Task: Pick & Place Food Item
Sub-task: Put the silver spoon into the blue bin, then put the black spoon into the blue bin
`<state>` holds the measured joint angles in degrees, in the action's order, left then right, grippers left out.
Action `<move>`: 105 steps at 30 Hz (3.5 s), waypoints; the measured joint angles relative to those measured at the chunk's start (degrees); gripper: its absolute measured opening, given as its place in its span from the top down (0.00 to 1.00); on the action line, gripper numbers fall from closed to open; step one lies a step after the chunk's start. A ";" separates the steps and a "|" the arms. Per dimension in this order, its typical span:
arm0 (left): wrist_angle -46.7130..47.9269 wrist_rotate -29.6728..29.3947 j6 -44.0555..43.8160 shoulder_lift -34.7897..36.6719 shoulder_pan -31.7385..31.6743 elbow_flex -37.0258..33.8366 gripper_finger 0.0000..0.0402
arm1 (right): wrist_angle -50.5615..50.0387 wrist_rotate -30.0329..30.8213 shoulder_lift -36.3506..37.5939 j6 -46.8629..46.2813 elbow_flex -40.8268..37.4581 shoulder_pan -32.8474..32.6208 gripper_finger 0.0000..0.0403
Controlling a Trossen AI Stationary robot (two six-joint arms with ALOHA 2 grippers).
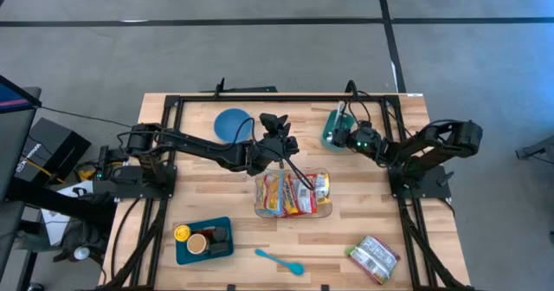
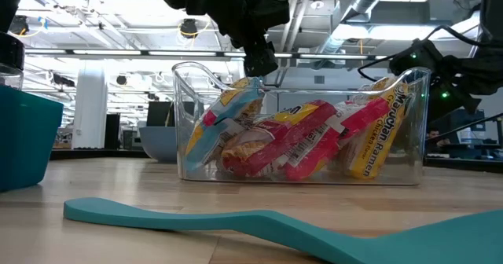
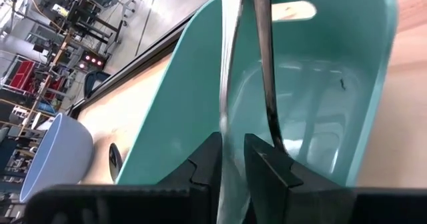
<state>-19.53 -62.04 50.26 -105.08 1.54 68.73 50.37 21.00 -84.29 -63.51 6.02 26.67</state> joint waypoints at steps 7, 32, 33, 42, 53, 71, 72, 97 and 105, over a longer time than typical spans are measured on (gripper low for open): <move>0.00 0.00 0.01 0.00 0.00 0.00 0.61 | -0.02 0.04 0.00 0.02 0.00 0.18 0.85; 0.02 -0.02 0.02 0.00 0.00 0.00 0.61 | 5.08 -1.46 -0.02 2.49 0.00 0.14 0.85; 0.02 -0.02 0.02 0.00 0.00 0.00 0.61 | 5.18 -1.52 0.13 2.61 0.00 0.14 0.86; 0.02 -0.35 0.02 0.00 0.02 0.00 0.61 | 0.93 -1.69 8.02 5.48 0.00 -0.08 0.87; 1.51 -4.35 -1.13 2.66 0.33 -0.42 0.61 | -10.10 -3.34 22.32 9.86 0.00 -0.21 0.87; 1.65 6.32 -36.73 31.19 0.42 -21.86 0.61 | -11.37 -4.67 32.63 20.65 0.00 -7.75 0.87; 1.51 7.88 -39.20 32.36 0.42 -22.70 0.61 | -11.44 -4.66 32.63 20.65 0.00 -8.24 0.87; 5.54 39.96 -61.85 31.37 -9.83 -25.23 0.66 | -11.40 -4.24 32.59 25.28 0.00 -11.54 0.87; 8.96 46.02 -60.78 21.63 -13.26 -18.09 0.72 | -11.39 -4.20 32.59 26.08 0.00 -11.57 0.87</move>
<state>-10.57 -16.02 -10.51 -83.45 -11.72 50.64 38.98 16.80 -51.70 -37.43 6.02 15.09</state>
